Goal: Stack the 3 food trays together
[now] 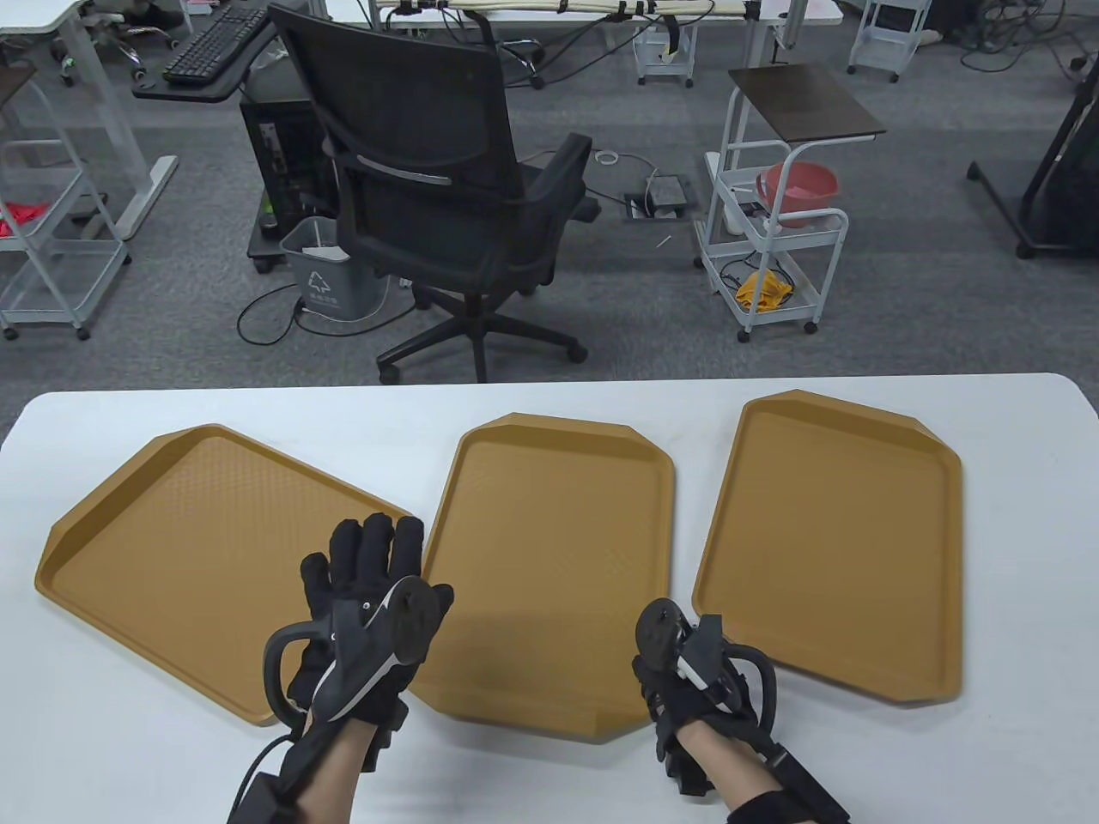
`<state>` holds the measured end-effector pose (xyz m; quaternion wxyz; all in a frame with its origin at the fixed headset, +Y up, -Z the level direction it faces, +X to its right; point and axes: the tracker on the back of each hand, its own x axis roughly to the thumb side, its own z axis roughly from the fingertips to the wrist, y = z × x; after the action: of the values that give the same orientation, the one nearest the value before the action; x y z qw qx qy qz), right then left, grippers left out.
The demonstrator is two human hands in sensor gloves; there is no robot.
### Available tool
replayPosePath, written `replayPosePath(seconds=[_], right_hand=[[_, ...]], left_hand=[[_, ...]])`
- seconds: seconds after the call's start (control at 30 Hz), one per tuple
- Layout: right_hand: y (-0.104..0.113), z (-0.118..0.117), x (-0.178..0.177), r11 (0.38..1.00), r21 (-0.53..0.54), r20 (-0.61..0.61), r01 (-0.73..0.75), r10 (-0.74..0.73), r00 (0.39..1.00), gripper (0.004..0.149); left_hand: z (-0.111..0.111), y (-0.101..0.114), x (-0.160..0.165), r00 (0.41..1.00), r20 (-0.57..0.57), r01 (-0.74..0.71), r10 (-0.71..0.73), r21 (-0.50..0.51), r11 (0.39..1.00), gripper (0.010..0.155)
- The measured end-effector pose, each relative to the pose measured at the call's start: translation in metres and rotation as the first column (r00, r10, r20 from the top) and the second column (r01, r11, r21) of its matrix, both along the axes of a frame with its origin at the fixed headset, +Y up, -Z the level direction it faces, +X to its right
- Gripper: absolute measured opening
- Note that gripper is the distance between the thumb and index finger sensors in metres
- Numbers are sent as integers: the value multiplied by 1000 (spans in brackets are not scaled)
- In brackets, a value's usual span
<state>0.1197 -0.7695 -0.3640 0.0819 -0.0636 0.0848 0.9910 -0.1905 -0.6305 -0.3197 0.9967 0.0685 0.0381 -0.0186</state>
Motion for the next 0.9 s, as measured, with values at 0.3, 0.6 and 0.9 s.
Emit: replayPosePath(seconds=[0.3, 0.6, 0.9], right_hand=[[-4, -6, 27, 859, -125, 193, 497, -470, 861, 74], [1, 0, 38, 624, -83, 329, 777, -719, 612, 56], [37, 6, 55, 689, 130, 200, 713, -722, 662, 53]], left_hand=[[0, -1, -1, 1000, -3, 0, 0, -2, 1000, 79], [-2, -1, -3, 1000, -4, -8, 8, -11, 1000, 79], [-2, -1, -2, 1000, 7, -9, 10, -14, 1000, 78]])
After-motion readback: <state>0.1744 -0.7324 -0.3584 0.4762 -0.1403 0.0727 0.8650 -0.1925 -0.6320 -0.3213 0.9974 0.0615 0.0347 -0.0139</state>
